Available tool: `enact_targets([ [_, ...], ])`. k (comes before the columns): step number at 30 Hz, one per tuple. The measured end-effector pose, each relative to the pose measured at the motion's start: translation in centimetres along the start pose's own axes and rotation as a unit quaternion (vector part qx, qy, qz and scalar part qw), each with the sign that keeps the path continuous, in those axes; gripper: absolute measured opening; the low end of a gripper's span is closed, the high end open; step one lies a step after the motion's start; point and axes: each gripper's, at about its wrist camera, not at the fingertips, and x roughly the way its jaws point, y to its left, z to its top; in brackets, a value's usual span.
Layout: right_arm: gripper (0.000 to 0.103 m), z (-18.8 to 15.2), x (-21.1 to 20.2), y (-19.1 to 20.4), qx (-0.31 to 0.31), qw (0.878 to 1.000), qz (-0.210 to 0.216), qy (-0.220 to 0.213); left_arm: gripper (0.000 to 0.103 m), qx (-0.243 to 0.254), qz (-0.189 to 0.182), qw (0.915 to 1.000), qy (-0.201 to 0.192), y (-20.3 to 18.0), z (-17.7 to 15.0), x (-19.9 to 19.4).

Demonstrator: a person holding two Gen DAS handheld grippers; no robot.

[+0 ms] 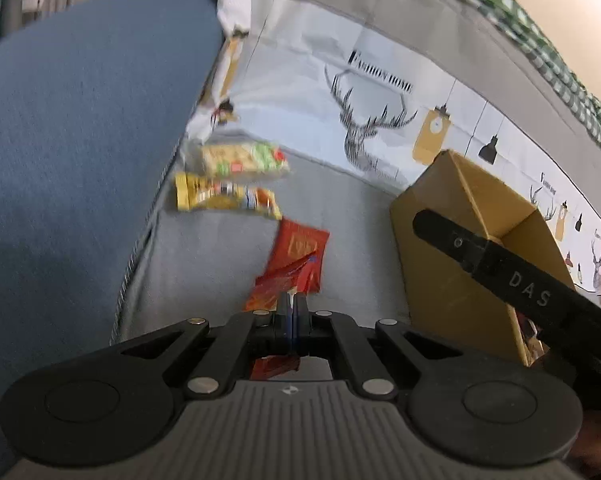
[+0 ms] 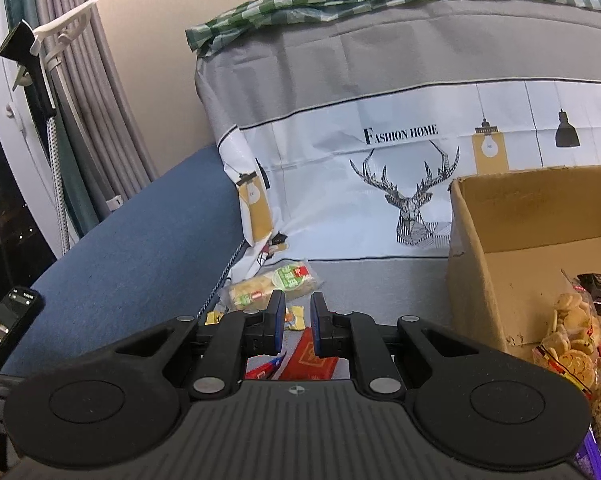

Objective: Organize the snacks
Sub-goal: 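Grasp the red spicy-strip packet with left gripper while right grasps a red packet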

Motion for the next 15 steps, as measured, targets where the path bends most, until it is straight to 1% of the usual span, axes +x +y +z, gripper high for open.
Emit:
enact_targets([
  [2, 0.014, -0.1, 0.1, 0.0, 0.000, 1.000, 0.000, 0.004, 0.000, -0.002, 0.008, 0.9999, 0.011, -0.1, -0.1, 0.4],
  [6, 0.014, -0.3, 0.3, 0.0, 0.000, 1.000, 0.005, 0.012, 0.000, -0.017, -0.001, 0.9997, 0.018, 0.3, -0.2, 0.6],
  [9, 0.014, -0.3, 0.3, -0.1, 0.001, 1.000, 0.014, 0.019, 0.000, -0.032, -0.002, 0.9986, 0.041, 0.8, -0.4, 1.4],
  [10, 0.014, -0.3, 0.2, -0.1, 0.002, 1.000, 0.018, 0.022, 0.000, -0.038, 0.003, 0.9980, 0.050, 0.9, -0.5, 1.9],
  [13, 0.014, -0.3, 0.2, 0.1, -0.006, 0.999, 0.026, 0.026, 0.000, -0.043, 0.035, 0.9959, 0.071, 1.2, -0.6, 3.1],
  [15, 0.014, -0.4, 0.2, 0.1, -0.007, 0.999, 0.029, 0.030, 0.000, -0.045, 0.041, 0.9951, 0.078, 1.4, -0.7, 3.6],
])
